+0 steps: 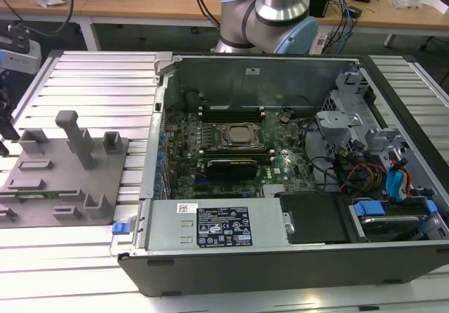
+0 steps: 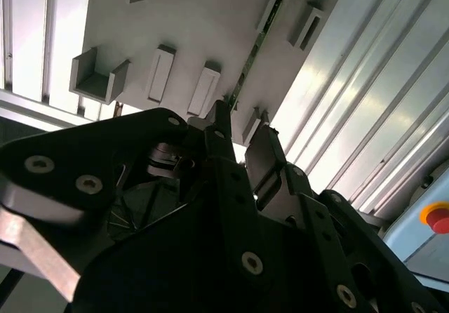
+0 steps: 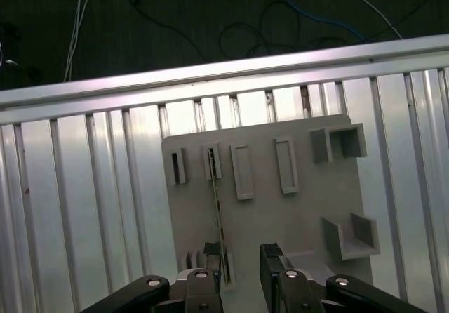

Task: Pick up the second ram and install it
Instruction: 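Pick up the second ram and move it above second insertion slot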

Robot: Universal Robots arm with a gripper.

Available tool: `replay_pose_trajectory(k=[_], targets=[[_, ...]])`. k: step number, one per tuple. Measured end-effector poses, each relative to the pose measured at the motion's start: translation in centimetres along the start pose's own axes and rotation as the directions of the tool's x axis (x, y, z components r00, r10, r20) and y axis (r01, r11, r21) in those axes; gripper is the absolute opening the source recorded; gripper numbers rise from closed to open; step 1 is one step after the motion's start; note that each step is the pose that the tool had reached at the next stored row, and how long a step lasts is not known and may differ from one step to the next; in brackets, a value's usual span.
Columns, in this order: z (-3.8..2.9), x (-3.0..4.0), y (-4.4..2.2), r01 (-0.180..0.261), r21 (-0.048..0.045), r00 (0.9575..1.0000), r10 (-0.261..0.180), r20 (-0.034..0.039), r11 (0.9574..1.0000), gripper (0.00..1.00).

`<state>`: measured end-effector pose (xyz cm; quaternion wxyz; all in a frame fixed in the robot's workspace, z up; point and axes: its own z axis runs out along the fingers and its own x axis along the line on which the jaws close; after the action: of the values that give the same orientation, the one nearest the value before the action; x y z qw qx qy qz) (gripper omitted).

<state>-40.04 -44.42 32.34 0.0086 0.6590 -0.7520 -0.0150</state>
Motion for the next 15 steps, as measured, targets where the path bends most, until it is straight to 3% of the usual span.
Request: replay_pose_trajectory(k=[9, 15], targets=[[0.72, 0.01, -0.02, 0.001, -0.0001, 1.0000, -0.001, -0.0001, 1.0000, 0.36], [1.54, 0.01, -0.05, 0.003, -0.0001, 1.0000, -0.003, -0.0001, 1.0000, 0.36]])
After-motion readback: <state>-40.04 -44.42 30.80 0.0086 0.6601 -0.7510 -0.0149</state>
